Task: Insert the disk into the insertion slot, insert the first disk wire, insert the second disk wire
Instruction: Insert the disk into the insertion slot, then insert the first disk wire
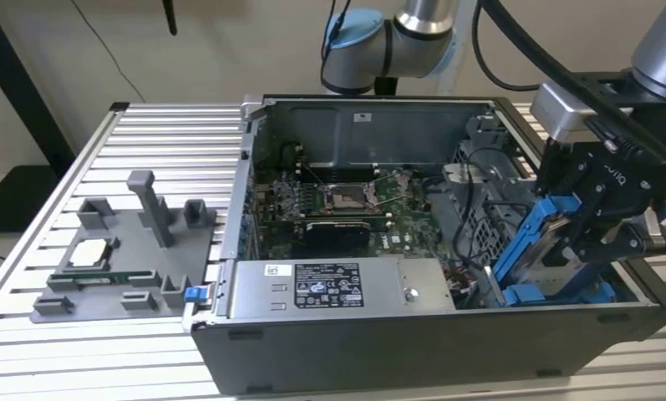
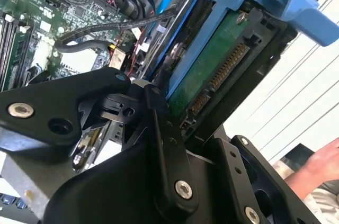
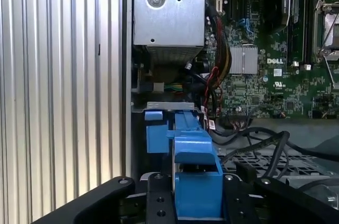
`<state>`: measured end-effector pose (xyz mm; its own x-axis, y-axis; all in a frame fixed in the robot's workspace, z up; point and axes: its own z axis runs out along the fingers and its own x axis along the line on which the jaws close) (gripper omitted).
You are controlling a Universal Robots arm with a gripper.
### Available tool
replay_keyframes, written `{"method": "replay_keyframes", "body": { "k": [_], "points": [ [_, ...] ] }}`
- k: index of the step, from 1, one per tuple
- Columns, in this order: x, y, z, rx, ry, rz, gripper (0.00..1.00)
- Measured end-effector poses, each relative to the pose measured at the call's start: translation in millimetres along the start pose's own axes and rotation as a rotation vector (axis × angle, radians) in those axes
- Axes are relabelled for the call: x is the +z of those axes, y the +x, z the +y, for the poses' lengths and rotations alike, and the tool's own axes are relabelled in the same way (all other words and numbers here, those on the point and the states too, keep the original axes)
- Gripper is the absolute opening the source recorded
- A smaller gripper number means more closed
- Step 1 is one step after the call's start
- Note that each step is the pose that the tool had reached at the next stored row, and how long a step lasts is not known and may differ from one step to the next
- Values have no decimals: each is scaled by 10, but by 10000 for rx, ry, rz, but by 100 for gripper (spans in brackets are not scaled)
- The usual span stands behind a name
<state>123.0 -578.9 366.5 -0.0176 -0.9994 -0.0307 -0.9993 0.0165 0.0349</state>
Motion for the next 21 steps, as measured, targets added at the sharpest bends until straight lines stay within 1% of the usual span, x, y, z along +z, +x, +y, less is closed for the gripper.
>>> {"method": "replay_keyframes", "body": {
  "k": [2, 3, 6, 8, 11, 14, 16, 17, 18, 21],
  "points": [
    [36, 1, -2, -1, 2, -6, 0],
    [41, 1, -3, -1, 1, -5, 0],
    [39, 3, -1, 1, 1, 9, 0],
    [38, 2, -1, 0, 0, -1, 0],
    [7, 1, 0, 0, 0, 0, 0],
    [-46, -1, 2, 1, 0, -2, 0],
    [-54, -1, 2, 1, 0, -4, 0],
    [-70, -2, 3, 1, 0, -2, 0],
    [-97, -3, 4, 1, 0, -2, 100],
    [-167, -5, 6, 1, 0, -3, 100]
  ]
}}
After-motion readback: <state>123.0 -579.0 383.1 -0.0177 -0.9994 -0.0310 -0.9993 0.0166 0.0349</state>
